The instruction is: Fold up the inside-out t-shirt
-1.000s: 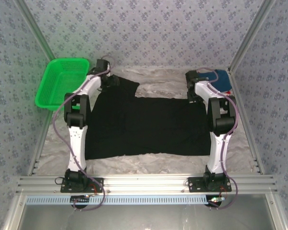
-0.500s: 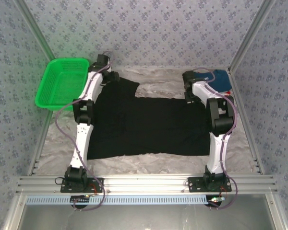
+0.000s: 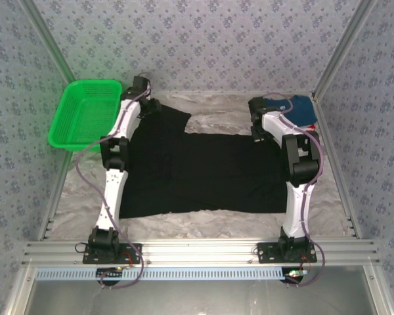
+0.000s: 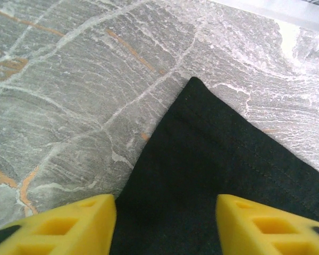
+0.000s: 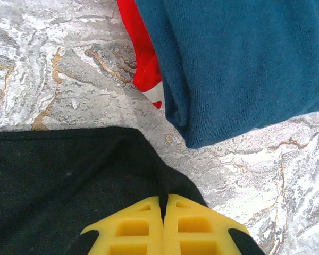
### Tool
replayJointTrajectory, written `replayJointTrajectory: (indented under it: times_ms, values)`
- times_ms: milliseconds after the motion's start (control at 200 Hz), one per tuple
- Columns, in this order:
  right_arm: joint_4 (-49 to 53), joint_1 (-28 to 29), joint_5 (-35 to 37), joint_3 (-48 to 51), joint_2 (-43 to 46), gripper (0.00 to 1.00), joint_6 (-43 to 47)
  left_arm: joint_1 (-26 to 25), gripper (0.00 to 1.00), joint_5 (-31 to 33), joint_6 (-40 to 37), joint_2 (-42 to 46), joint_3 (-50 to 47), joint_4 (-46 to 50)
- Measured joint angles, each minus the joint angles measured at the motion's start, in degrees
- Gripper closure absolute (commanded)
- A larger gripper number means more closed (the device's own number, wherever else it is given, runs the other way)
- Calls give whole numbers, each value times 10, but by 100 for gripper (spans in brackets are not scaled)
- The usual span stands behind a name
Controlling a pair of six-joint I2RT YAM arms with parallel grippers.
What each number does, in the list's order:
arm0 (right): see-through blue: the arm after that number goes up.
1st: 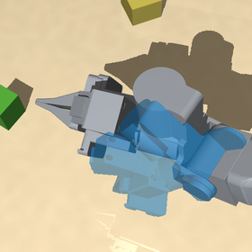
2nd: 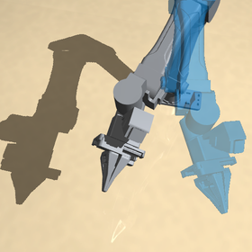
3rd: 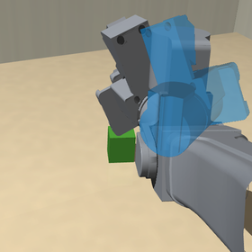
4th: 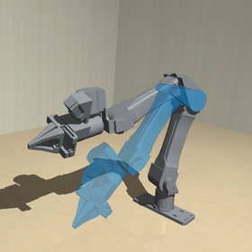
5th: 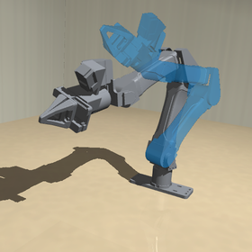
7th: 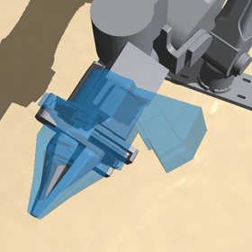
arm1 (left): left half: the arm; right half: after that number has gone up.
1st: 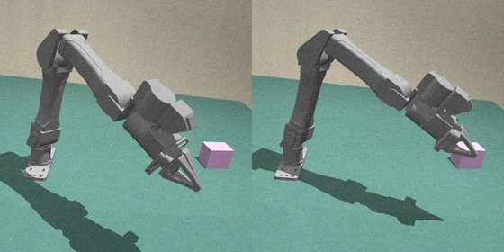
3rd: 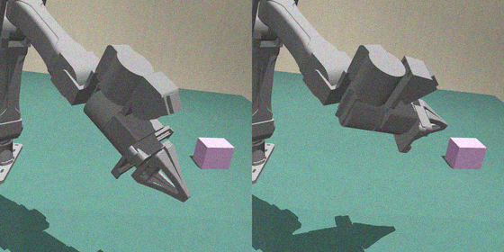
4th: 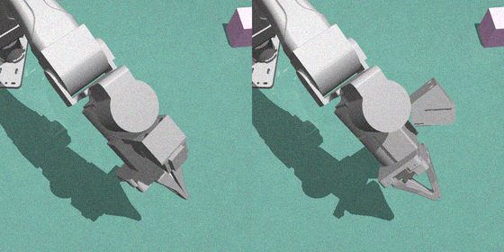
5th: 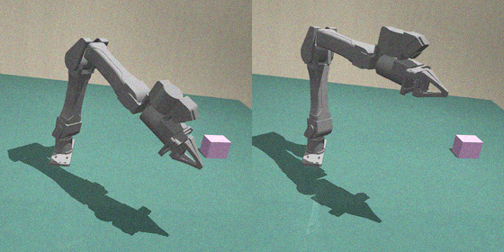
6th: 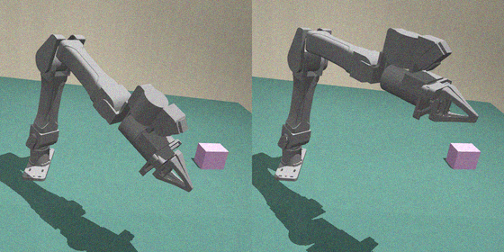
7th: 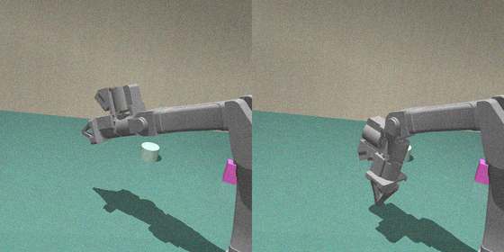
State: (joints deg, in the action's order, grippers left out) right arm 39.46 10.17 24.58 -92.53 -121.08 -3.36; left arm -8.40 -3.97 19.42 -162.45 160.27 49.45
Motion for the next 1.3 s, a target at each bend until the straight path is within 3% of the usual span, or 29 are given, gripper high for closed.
replayJointTrajectory:
  times_ms: [180,510,929,1114,1304]
  values:
    - [0,0,-2,0,0,94,0,-10,74,21,-16,0,0,13]
    - [0,0,-4,0,0,94,0,-10,100,32,-28,0,1,22]
    - [-7,-4,-3,-12,2,96,5,1,100,-13,-33,28,-2,14]
    - [-7,-5,-3,-12,25,96,18,2,100,-30,-36,125,-65,13]
    - [-6,-3,15,2,66,97,34,-3,100,-31,-40,281,-238,-30]
